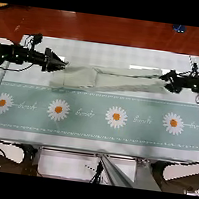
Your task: Fold the shirts.
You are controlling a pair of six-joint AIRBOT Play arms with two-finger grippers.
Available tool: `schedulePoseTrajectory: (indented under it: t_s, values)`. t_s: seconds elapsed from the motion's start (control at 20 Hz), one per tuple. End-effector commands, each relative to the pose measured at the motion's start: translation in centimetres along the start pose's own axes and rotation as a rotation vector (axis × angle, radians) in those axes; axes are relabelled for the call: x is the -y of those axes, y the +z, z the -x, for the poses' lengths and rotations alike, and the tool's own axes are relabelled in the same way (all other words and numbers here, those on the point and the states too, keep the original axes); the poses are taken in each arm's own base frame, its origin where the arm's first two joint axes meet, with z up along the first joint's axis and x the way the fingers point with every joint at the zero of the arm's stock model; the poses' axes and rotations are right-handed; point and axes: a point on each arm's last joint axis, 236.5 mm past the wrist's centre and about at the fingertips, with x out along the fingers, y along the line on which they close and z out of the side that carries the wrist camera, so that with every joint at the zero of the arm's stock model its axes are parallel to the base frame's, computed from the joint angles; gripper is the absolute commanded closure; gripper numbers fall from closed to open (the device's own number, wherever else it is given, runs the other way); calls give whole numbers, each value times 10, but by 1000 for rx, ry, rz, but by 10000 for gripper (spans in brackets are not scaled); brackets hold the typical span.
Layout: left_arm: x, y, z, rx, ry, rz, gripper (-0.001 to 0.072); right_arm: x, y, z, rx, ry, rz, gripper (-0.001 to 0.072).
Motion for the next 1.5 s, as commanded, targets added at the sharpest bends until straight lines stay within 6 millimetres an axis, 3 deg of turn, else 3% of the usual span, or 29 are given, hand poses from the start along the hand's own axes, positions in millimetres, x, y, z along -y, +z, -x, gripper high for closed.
schedulePoseTrajectory:
  t_s: [0.0, 0.05, 0.15, 0.25, 0.3, 0.35, 0.45, 0.55, 0.7, 0.85, 1.0, 1.25, 1.45]
  values:
    - [11, 6, 0, 26, -43, -1, 378, -15, -5, -31, 26, -4, 18, 468]
    - [11, 6, 0, 27, -44, -1, 378, -22, -1, -28, 47, 6, 38, 693]
    - [13, 7, 1, 30, -52, 5, 389, -40, 8, -9, 93, 26, 132, 686]
    - [25, 10, -2, 42, -96, 7, 401, -63, 16, 25, 149, 36, 250, 687]
    - [34, 11, -7, 42, -124, 5, 464, -77, 16, 44, 172, 38, 303, 687]
    - [41, 9, -14, 36, -135, -3, 465, -90, 13, 62, 183, 48, 340, 687]
    - [48, 5, -36, 22, -121, -50, 677, -115, 1, 100, 200, 69, 413, 687]
    - [59, 2, -61, 18, -109, -71, 678, -140, -12, 136, 225, 100, 470, 687]
    - [84, -19, -104, -36, -121, -111, 678, -169, -34, 184, 267, 136, 549, 687]
    - [101, -44, -137, -93, -117, -153, 678, -183, -56, 221, 292, 139, 580, 687]
    - [115, -70, -162, -153, -121, -186, 678, -185, -81, 243, 273, 128, 601, 687]
    - [144, -110, -204, -204, -135, -240, 679, -179, -104, 263, 256, 81, 625, 687]
    - [154, -146, -247, -226, -110, -261, 678, -178, -116, 275, 254, 73, 628, 687]
